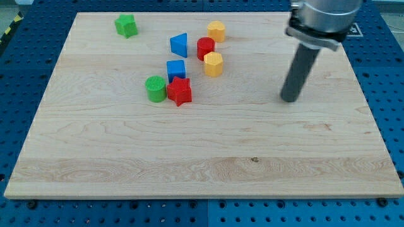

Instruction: Place the blue cube right to the yellow heart

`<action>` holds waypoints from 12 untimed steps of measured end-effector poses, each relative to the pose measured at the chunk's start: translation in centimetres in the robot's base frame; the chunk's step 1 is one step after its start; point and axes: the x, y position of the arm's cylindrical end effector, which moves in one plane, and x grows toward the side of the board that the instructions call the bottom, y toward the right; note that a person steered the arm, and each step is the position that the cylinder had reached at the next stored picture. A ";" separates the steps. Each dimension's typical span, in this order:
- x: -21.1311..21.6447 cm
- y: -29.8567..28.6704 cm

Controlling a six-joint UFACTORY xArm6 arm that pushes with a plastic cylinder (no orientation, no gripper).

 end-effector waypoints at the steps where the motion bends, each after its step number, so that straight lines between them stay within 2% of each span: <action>1: -0.5 -5.6; 5: -9.3 -20.3; 6: -10.6 -25.2; 7: -8.4 -27.8; 8: -6.6 -24.7; 11: -3.1 -5.7; 12: -3.1 -1.6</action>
